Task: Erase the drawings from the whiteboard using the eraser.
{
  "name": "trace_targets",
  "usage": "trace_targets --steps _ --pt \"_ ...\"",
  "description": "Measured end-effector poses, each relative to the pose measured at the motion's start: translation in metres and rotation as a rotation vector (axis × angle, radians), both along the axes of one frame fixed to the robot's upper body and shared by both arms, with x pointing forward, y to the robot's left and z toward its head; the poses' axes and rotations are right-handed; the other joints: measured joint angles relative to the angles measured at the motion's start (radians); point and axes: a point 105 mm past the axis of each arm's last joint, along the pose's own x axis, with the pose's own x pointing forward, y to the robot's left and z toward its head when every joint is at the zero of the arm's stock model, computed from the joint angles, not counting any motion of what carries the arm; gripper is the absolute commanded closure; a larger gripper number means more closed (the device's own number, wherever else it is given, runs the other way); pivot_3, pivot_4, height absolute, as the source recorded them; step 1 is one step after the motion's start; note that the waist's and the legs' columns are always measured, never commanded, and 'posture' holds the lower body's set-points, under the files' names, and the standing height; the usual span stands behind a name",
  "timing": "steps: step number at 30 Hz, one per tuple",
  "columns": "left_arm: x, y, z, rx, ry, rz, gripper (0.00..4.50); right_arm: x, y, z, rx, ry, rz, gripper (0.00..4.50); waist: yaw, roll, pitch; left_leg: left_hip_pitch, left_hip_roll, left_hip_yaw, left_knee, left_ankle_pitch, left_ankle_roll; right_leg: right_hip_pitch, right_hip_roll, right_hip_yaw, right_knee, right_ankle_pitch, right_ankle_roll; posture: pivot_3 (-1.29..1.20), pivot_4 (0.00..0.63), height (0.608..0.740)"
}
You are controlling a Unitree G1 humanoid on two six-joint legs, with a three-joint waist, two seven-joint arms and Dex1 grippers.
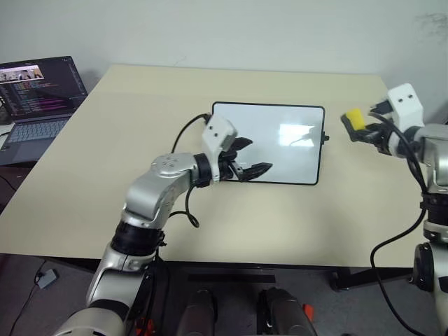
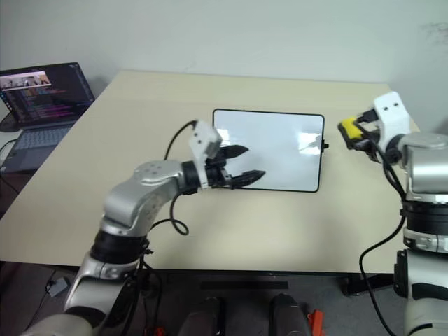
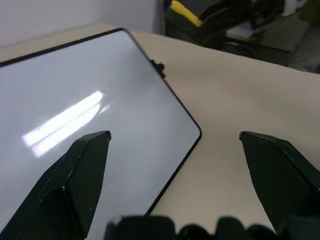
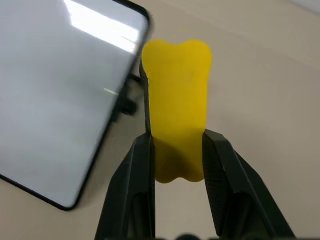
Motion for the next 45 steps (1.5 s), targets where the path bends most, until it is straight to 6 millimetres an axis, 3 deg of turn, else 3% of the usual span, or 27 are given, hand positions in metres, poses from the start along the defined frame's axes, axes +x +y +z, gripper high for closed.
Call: trace_targets --steps 4,8,11,20,26,45 --pt "-0.006 -0.023 -0.019 0.051 0.043 -0.131 0.00 -0.010 -0.018 -0.018 0.023 0.083 -0.080 3.53 -0.006 0.000 0.000 -0.002 0.001 0.001 -0.001 0.000 0.000 -0.003 0.000 0.001 0.001 0.001 0.001 0.00 0.150 0.740" --pt "-0.011 -0.036 -0.017 0.064 0.015 -0.204 0.00 -0.020 -0.038 -0.033 0.016 0.143 -0.145 3.53 -0.009 0.001 0.000 -0.003 0.001 0.001 -0.001 0.000 0.000 -0.005 0.001 0.001 0.002 0.002 0.004 0.00 0.150 0.740" --pt "-0.016 -0.042 -0.022 0.099 -0.005 -0.248 0.00 -0.028 -0.052 -0.047 0.020 0.199 -0.180 3.53 -0.010 0.001 0.000 -0.003 0.001 0.002 0.000 0.000 0.000 -0.005 0.001 0.001 0.002 0.002 0.003 0.00 0.150 0.740" --pt "-0.018 -0.053 -0.023 0.093 -0.012 -0.269 0.00 -0.031 -0.067 -0.077 0.064 0.269 -0.217 3.53 -0.011 0.001 0.000 -0.003 0.001 0.002 0.001 0.000 0.001 -0.004 0.001 0.002 0.002 0.002 0.004 0.00 0.150 0.740" --pt "-0.017 -0.056 -0.024 0.095 -0.020 -0.269 0.00 -0.033 -0.095 -0.106 0.069 0.326 -0.279 3.53 -0.013 0.001 0.000 -0.003 0.001 0.002 0.001 0.000 0.001 -0.004 0.001 0.002 0.002 0.003 0.006 0.00 0.150 0.740" --pt "-0.015 -0.061 -0.032 0.116 -0.006 -0.264 0.00 -0.019 -0.103 -0.111 0.012 0.355 -0.221 3.53 -0.016 0.001 0.000 0.004 0.000 0.002 0.002 0.000 0.001 0.003 0.001 0.003 0.002 0.002 0.004 0.00 0.150 0.740"
